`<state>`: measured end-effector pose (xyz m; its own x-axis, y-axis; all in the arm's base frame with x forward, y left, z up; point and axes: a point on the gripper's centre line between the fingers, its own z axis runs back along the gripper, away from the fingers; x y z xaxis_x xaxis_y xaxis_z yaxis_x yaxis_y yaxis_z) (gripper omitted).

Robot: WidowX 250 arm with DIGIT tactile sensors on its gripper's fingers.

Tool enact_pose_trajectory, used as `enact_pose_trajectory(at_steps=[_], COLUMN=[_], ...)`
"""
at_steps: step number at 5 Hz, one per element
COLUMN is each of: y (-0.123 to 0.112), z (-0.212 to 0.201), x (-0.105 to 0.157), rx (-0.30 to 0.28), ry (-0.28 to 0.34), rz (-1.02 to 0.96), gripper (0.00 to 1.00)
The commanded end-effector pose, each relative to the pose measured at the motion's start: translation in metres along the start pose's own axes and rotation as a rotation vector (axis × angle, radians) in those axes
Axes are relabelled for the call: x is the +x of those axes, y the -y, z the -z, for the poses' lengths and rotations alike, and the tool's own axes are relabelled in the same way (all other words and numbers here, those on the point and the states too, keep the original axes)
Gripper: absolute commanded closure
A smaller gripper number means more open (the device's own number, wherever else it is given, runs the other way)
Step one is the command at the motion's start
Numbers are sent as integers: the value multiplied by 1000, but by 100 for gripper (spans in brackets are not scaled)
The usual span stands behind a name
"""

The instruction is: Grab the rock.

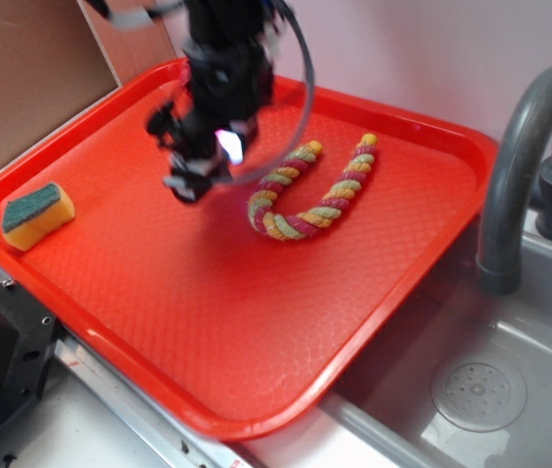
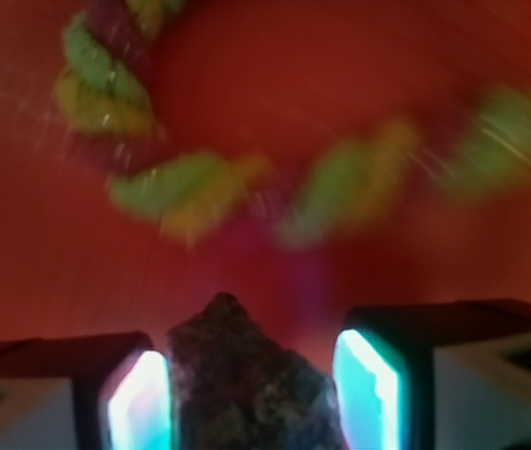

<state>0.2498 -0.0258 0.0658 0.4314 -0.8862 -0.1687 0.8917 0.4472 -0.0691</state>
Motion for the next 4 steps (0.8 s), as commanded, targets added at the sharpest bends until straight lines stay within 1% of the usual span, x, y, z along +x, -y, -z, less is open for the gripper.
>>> enact_pose_trajectory(at_steps=[1, 2, 3, 4], y=[9, 18, 27, 18], z=[-94, -106, -112, -105], x=[-43, -57, -59, -47], rx=[153, 78, 70, 6], ry=[71, 144, 225, 221], rz=[-532, -777, -1028, -1275], gripper=[100, 100, 100, 100])
